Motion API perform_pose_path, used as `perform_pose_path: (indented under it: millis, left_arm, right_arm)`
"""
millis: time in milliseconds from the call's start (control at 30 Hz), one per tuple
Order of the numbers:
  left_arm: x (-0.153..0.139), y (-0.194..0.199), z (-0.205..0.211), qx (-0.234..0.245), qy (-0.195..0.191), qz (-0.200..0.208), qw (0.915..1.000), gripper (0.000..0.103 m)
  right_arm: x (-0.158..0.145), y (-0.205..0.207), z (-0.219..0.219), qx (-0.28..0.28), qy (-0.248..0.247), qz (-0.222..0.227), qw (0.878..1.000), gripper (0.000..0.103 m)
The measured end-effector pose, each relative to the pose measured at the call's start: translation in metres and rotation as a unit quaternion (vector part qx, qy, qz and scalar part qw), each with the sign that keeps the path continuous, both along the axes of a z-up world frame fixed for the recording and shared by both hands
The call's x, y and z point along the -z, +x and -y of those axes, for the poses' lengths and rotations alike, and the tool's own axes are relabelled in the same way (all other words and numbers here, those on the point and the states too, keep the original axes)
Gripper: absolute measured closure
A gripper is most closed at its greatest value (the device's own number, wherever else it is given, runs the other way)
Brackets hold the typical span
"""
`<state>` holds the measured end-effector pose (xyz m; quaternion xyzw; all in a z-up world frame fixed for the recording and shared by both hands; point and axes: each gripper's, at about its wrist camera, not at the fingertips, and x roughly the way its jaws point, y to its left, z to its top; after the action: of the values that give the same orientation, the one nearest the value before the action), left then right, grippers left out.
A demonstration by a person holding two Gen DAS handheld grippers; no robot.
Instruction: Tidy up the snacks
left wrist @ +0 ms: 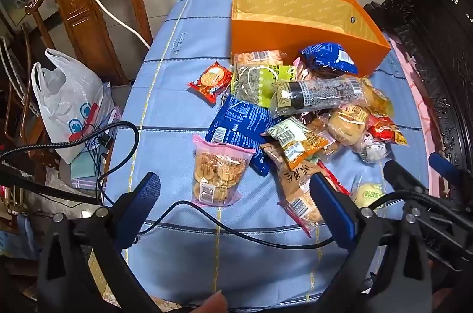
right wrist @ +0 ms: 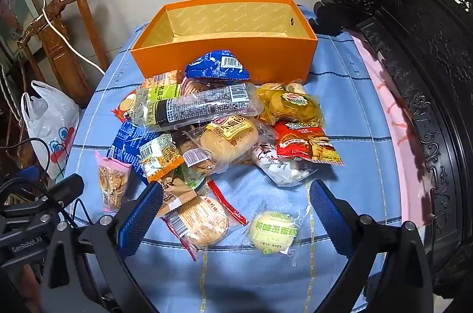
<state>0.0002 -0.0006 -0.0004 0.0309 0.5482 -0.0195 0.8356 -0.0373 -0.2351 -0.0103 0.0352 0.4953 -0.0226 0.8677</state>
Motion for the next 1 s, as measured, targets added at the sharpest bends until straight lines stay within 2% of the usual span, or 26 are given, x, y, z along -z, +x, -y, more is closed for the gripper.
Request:
perform_pose_path:
  millis: [200,233,400,1000]
  left_arm:
    - [0.0057,0.0057,0.0062,0.000,0.007,-0.011,0.9999,0.004]
    - [0.0025,0.0049,0.0001,0.004,-0.004,-0.003,1.0000,0.004]
    - [0.0018,0.0009,0.0012,0.006,-0.003,0.003,1.0000,0.004]
    - [0.0041,0.0012,-0.0027,0.007,0.001,0.001,1.0000,0.004]
  right_arm:
    - [-0.0004,-0.0006,0.0001,0.002,-0.004,-0.004,1.000,0.003]
    - [-0.0005,-0.0008,0.0004,0.003,-0.003,-0.005,1.000,0.003]
    - [0.0014,0.0019,0.0018,0.004,-0.004,-0.009,1.000,0.003]
    - [0.0053,0.0012,-0.0032,0.000,-0.002,-0.008,1.000,0.003]
